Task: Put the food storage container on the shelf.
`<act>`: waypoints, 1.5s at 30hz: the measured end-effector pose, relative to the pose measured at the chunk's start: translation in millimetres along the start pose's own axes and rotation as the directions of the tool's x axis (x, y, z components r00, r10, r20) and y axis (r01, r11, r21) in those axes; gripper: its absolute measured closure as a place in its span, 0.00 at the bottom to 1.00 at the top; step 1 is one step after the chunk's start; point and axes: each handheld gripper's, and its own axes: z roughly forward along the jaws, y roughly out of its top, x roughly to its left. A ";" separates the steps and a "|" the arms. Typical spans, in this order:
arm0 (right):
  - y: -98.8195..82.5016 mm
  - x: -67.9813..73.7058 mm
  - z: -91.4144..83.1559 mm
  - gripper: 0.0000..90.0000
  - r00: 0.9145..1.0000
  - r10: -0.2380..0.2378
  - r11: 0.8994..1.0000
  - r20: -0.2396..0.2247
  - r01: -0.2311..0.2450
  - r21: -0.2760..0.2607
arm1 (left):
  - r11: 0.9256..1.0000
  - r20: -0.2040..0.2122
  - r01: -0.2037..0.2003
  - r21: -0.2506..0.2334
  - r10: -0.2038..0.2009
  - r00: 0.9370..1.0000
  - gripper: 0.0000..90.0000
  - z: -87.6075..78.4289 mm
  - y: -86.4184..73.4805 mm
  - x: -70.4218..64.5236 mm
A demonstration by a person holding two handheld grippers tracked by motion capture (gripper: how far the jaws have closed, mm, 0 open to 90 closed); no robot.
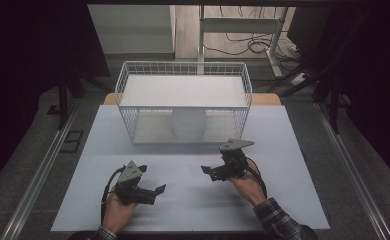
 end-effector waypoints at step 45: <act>-94.9 4.0 -86.6 0.00 0.988 0.096 0.989 0.123 -0.108 0.099 | 0.991 -0.072 0.077 0.112 -0.070 0.995 0.01 -36.2 -29.0 0.8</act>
